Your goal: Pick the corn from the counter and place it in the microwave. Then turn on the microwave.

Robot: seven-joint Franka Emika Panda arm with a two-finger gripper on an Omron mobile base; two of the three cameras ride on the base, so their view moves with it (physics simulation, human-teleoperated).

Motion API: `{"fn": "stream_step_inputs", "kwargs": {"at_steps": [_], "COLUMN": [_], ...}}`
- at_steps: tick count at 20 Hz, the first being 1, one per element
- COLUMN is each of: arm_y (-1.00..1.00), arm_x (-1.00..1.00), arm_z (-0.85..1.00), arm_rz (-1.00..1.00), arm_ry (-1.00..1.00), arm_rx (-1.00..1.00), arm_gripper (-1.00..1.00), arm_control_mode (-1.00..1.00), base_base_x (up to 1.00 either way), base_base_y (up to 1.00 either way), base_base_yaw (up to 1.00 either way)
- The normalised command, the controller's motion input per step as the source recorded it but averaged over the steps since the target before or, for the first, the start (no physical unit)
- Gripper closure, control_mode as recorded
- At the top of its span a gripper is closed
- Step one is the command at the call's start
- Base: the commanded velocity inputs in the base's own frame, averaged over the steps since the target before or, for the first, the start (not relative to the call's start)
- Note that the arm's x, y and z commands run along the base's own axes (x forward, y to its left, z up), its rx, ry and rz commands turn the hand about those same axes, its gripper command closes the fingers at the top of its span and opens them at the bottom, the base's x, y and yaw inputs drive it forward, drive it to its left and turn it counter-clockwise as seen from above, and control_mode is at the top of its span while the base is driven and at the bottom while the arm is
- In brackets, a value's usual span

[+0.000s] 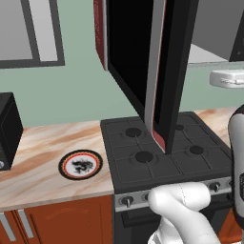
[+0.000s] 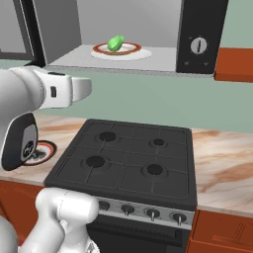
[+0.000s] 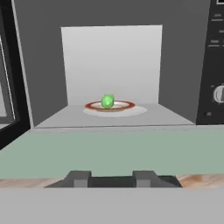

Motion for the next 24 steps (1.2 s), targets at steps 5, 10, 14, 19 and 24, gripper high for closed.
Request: {"fn": "stream_step_inputs", "kwargs": {"at_steps": [5,10,14,19,24], "arm_y": [0.00,0.15,0.22,0.19,0.17], "arm_x": [-0.46,-0.46,-0.47,-0.48,-0.49], "arm_z": [0.00,0.00,0.00,0.01,0.00], "arm_rz": [0.00,0.00,-0.01,-0.03,-0.02], "arm_ry": [0.00,0.00,0.00,-0.01,-0.03], "arm_rx": [0.00,0.00,0.00,0.00,0.00], "arm_gripper": [1.00,1.00,1.00,1.00,1.00], "arm_control_mode": [-1.00,-1.00,-1.00,-1.00,-1.00], "base_base_x": [0.00,0.00,0.00,0.00,0.00], "base_base_y": [0.00,0.00,0.00,0.00,0.00], "base_base_yaw": [0.00,0.00,0.00,0.00,0.00]}}
